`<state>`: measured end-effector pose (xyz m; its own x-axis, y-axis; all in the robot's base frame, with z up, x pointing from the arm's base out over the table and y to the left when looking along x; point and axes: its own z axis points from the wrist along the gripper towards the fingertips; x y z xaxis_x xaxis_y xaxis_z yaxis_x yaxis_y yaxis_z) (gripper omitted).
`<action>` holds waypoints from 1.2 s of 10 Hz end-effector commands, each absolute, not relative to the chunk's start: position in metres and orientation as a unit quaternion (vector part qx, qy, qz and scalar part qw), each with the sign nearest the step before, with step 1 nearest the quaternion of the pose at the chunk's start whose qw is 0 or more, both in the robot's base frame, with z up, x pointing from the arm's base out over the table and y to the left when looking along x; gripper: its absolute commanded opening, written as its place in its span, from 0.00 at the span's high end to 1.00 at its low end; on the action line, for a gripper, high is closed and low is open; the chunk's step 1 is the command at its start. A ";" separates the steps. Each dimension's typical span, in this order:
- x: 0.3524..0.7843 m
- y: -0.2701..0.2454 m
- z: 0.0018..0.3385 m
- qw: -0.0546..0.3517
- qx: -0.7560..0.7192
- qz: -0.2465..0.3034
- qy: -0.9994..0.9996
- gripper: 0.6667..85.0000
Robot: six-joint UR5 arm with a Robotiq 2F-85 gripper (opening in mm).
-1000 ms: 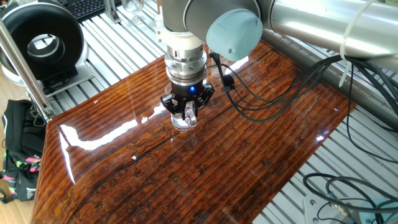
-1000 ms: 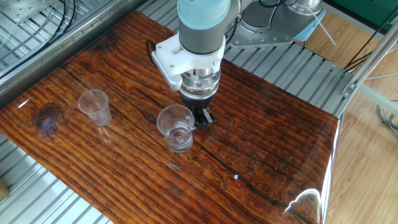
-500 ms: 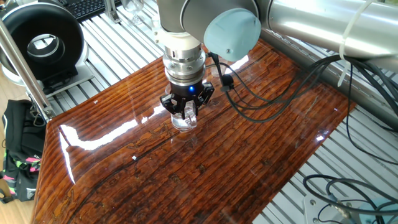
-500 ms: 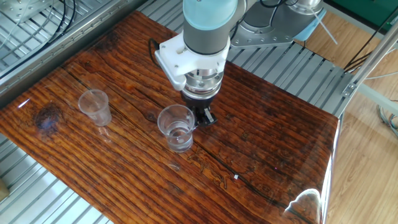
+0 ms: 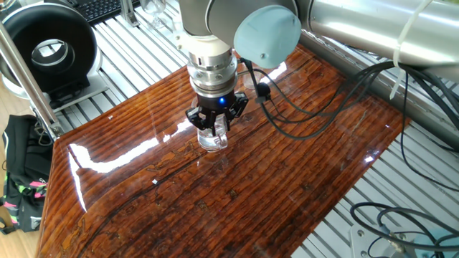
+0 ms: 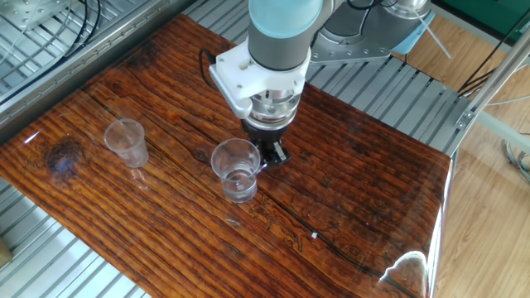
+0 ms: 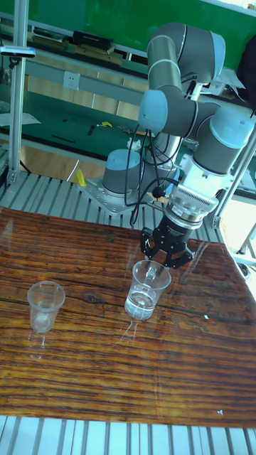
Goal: Pour the water from one cup into another empty cup
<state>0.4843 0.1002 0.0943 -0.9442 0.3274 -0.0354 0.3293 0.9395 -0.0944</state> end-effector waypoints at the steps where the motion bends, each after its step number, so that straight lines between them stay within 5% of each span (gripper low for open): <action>1: 0.479 0.098 0.104 0.007 0.163 -0.061 0.985 0.60; 8: 0.466 0.095 0.145 -0.003 0.088 -0.086 0.992 0.65; 12: 0.468 0.123 0.155 0.000 -0.058 -0.048 0.997 0.61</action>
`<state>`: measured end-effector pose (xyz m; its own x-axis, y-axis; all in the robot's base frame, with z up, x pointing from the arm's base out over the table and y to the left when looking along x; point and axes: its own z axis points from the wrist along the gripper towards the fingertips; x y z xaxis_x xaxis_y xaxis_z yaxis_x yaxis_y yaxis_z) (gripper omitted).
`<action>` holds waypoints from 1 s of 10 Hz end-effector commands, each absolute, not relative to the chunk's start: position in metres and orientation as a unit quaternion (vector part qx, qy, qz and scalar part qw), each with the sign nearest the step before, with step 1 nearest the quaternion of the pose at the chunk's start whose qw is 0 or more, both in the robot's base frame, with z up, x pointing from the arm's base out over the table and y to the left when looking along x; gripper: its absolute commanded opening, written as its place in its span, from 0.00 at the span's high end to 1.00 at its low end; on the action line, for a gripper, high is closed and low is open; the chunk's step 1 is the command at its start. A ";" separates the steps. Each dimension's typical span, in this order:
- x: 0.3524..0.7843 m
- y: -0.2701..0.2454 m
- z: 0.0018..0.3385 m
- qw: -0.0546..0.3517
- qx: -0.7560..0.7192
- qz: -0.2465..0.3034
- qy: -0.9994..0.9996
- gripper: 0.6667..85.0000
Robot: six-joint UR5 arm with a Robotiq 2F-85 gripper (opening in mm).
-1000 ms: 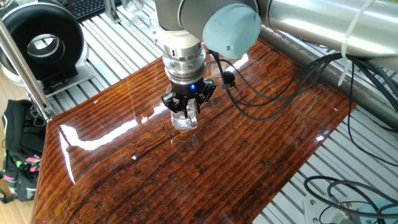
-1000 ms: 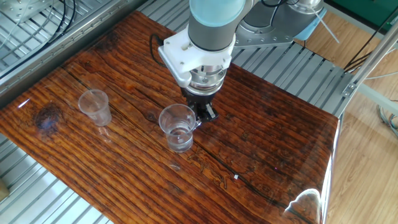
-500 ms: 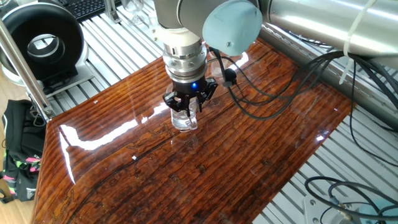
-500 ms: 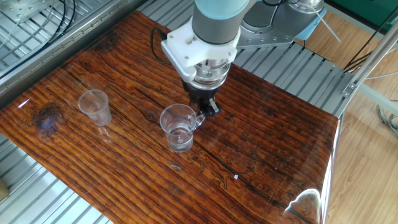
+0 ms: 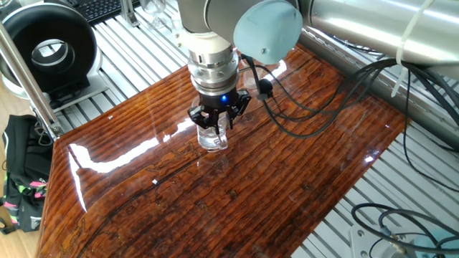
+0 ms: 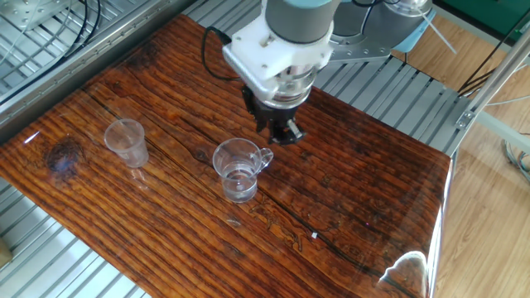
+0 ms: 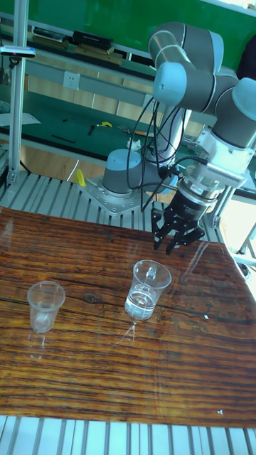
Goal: Pour the water from one cup into another empty cup
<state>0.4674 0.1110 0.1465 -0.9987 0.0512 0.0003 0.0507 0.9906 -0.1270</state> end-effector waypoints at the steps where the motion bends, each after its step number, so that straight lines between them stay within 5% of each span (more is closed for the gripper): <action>1: 0.463 0.138 0.155 0.008 0.101 0.018 -0.995 0.60; 6: 0.461 0.161 0.148 0.009 0.362 -0.020 -0.932 0.61; 9: 0.464 0.200 0.143 -0.016 0.389 -0.081 -0.917 0.63; 10: 0.466 0.183 0.139 -0.004 0.425 -0.049 -0.904 0.63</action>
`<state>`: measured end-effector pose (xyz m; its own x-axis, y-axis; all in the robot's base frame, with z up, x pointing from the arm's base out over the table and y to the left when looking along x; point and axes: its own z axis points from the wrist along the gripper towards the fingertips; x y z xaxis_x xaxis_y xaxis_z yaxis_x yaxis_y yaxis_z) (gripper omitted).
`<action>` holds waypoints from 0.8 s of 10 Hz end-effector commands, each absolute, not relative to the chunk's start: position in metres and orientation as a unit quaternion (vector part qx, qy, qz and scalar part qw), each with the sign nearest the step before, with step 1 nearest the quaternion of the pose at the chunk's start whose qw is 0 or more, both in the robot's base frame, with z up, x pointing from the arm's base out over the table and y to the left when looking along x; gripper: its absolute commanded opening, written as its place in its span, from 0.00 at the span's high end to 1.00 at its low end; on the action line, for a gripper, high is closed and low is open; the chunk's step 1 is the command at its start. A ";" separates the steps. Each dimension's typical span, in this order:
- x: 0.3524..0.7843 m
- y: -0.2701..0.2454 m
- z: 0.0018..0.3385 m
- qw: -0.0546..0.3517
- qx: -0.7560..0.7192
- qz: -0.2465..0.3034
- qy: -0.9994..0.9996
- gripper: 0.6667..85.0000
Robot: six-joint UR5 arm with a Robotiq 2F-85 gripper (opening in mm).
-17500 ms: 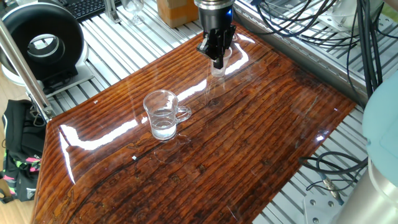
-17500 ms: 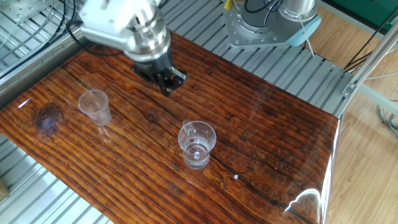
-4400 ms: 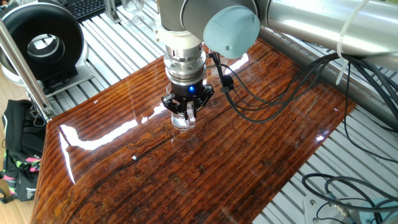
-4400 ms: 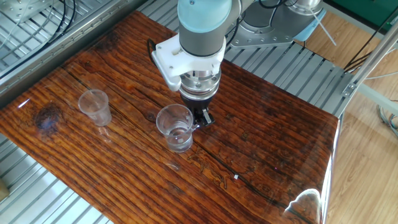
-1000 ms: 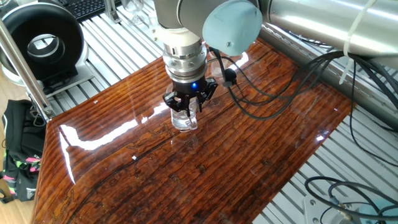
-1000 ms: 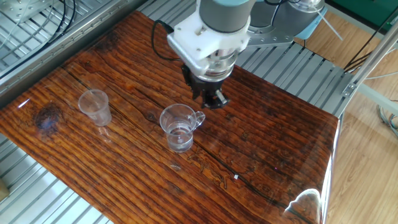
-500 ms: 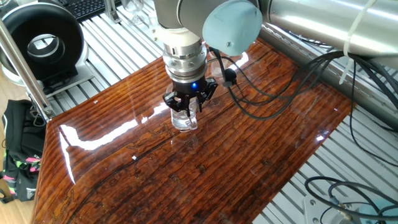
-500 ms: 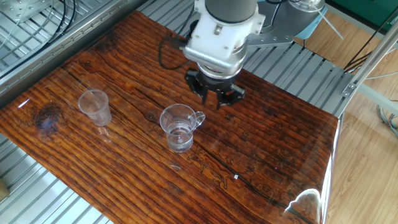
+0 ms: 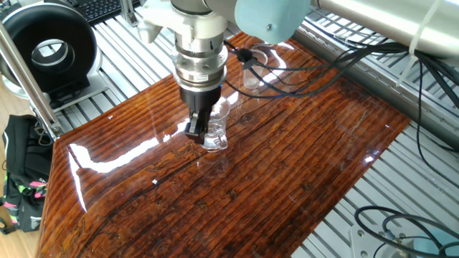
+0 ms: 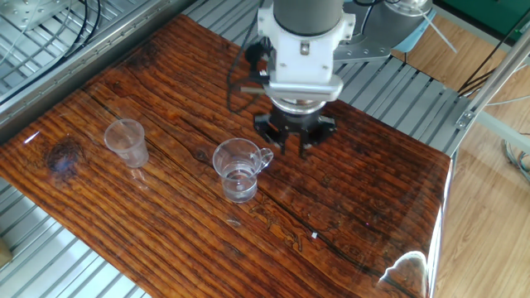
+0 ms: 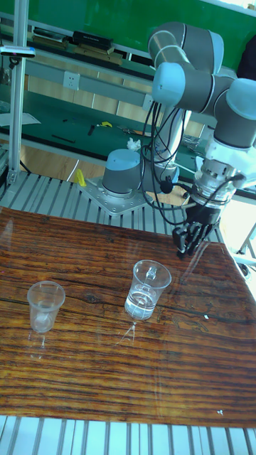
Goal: Pour the water from one cup into another empty cup
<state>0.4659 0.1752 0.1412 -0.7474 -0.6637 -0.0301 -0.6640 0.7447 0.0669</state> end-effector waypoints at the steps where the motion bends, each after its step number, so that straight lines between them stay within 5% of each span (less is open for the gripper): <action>1: 0.473 0.180 0.135 0.008 -0.438 0.040 0.898 0.62; 6: 0.490 0.190 0.120 0.022 -0.533 0.042 0.845 0.57; 8: 0.514 0.176 0.130 0.056 -0.541 -0.003 0.839 0.57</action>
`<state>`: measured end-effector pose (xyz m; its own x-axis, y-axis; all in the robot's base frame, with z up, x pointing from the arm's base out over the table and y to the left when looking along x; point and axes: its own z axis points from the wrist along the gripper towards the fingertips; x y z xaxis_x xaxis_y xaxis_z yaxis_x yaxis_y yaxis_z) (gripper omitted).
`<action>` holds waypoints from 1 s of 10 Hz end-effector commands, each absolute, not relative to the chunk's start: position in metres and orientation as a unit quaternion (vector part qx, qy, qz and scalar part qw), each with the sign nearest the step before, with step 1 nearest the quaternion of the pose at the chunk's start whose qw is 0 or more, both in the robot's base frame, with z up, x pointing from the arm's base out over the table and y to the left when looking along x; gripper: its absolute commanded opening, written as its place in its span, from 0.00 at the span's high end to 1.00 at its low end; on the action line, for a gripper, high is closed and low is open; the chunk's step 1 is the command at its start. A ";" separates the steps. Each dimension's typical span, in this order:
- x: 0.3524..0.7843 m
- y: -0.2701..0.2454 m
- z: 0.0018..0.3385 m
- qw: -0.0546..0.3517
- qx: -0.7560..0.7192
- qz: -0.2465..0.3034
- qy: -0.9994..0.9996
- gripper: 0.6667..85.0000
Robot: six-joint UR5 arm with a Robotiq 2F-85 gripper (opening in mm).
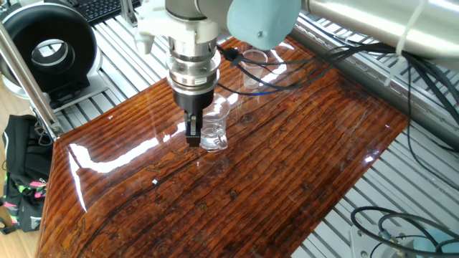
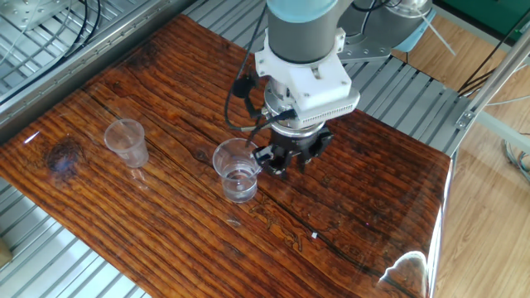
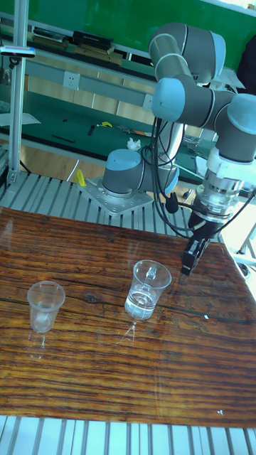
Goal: Pour the water from one cup into another empty cup
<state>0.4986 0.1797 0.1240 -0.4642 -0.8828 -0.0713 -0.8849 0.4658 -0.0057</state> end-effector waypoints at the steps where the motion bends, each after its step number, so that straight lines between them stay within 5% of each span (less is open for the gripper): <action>1: 0.518 0.169 0.137 0.061 -0.533 -0.013 0.844 0.58; 5: 0.527 0.129 0.166 0.041 -0.534 -0.026 0.844 0.60; 7: 0.530 0.112 0.165 0.038 -0.495 -0.044 0.867 0.62; 10: 0.527 0.116 0.145 0.051 -0.457 0.003 0.888 0.62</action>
